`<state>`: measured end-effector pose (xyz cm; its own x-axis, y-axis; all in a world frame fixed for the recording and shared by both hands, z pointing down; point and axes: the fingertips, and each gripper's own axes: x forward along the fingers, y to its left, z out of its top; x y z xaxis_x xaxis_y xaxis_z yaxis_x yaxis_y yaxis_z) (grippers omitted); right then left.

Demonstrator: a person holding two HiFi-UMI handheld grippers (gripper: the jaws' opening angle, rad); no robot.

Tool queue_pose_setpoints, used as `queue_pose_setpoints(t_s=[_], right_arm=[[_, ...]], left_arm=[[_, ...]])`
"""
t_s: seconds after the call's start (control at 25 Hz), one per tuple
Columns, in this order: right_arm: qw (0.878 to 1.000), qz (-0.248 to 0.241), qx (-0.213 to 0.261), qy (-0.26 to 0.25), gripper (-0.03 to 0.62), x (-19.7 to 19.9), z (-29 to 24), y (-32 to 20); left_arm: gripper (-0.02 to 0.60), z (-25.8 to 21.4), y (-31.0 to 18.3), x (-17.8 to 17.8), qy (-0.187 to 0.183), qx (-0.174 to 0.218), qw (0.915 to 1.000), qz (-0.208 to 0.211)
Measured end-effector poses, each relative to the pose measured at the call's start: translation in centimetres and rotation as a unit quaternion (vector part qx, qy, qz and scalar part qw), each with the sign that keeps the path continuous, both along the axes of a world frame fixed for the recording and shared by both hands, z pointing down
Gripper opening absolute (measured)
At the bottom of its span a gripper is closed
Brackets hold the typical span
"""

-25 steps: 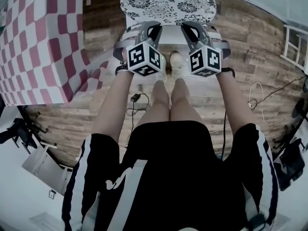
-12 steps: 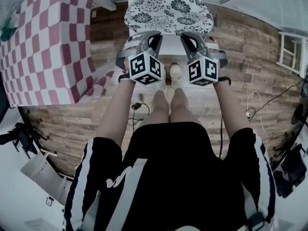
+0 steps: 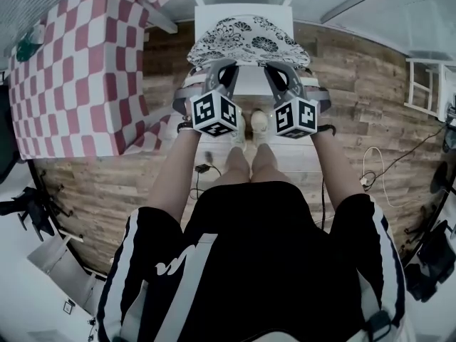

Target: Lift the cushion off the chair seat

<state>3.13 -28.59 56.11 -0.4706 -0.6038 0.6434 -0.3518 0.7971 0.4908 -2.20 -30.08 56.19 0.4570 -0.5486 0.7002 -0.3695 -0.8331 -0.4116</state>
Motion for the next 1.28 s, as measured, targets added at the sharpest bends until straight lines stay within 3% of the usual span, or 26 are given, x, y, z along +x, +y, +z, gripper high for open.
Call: queue_pose_setpoints(t_s=[0.72, 1.28], right_arm=[[0.998, -0.009, 0.060, 0.004, 0.006, 0.1, -6.1, -3.1], [0.998, -0.001, 0.063, 0.002, 0.006, 0.7, -7.9, -2.2]], left_arm=[[0.014, -6.5, -2.7, 0.0, 0.005, 0.053, 0.9985, -0.011], [0.014, -8.2, -2.1, 0.6, 0.009, 0.065, 0.9978, -0.007]])
